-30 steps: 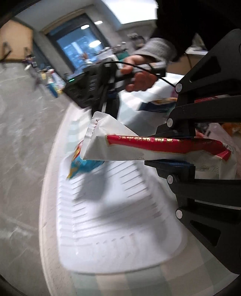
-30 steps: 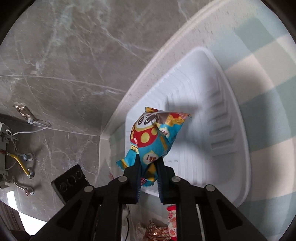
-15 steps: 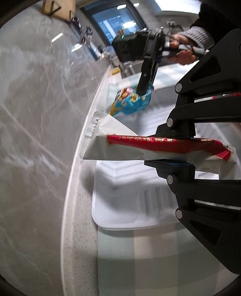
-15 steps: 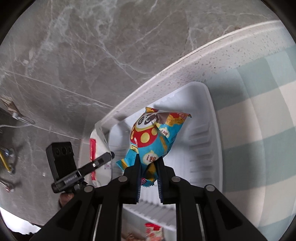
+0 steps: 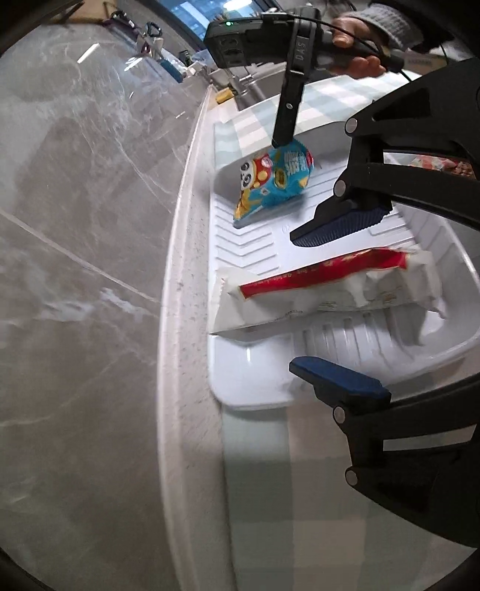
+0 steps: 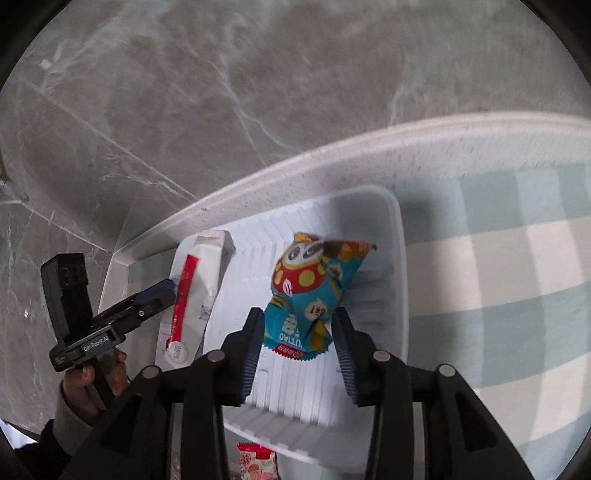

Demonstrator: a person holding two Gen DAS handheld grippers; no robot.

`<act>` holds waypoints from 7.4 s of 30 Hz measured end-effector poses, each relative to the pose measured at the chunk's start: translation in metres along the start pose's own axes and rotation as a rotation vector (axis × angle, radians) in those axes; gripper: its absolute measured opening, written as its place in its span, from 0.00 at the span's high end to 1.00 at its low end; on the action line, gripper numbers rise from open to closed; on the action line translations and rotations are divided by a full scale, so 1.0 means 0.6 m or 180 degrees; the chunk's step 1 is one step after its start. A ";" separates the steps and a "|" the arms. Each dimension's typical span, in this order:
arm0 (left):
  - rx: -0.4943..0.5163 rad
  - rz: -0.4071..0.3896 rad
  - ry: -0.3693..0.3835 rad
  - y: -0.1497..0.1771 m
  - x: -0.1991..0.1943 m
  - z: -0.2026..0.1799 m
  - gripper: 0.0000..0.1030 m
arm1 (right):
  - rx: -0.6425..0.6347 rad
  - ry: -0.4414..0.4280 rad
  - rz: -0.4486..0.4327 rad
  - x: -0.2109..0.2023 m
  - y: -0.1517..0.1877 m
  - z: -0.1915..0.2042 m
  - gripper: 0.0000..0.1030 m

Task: Organize snacks
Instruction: 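Release the white-red packet into the tray with left tool while right tool releases the panda bag, then grasp the pale pink bar with left tool while right tool grasps the pink barcode packet, then carry both pink packets into the white tray and open both tools, then grasp the orange bar with left tool while right tool grasps the blue Tipo cake packet, then carry the orange bar and Tipo packet into the tray and release both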

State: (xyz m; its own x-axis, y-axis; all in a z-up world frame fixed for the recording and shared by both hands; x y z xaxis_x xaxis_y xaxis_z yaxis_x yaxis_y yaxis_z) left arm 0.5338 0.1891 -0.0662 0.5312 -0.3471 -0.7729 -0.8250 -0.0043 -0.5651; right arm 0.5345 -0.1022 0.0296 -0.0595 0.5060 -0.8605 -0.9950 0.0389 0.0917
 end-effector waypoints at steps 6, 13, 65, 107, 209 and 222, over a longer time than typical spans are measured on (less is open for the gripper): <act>0.0518 -0.0219 -0.0120 0.020 -0.094 -0.057 0.40 | -0.0254 0.0024 -0.0138 -0.073 0.016 0.030 0.56; 0.0910 -0.0129 0.0106 0.088 -0.158 -0.128 0.39 | -0.0475 0.0047 -0.0290 -0.171 0.083 0.049 0.51; 0.1239 0.0723 0.1049 0.319 -0.098 -0.199 0.76 | 0.1158 -0.0120 0.0079 -0.203 0.448 -0.133 0.80; 0.0518 0.0125 0.0544 0.011 0.010 -0.132 0.76 | 0.0258 -0.0407 0.0109 -0.022 0.030 0.061 0.79; 0.0052 0.0360 0.1322 0.276 -0.139 -0.157 0.81 | 0.1349 -0.0556 -0.0284 -0.175 0.253 -0.128 0.70; 0.0234 -0.0003 0.0605 0.097 -0.111 -0.052 0.81 | 0.0668 -0.0390 -0.0174 -0.105 0.114 -0.021 0.70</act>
State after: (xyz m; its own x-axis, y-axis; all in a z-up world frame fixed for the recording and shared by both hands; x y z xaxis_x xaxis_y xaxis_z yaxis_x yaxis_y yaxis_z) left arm 0.4445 0.1828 -0.0384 0.4803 -0.5180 -0.7078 -0.8045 0.0612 -0.5907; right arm 0.4690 -0.1420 0.0840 0.0168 0.5986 -0.8009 -0.9574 0.2406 0.1597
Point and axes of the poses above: each gripper's, at about its wrist camera, not at the fingertips, and x roughly the way its jaws point, z to its left, y to its underside, the point moved 2 cm from there along x, roughly the way its jaws point, and after that the axes turned 9 degrees about x, right-handed, at the moved point
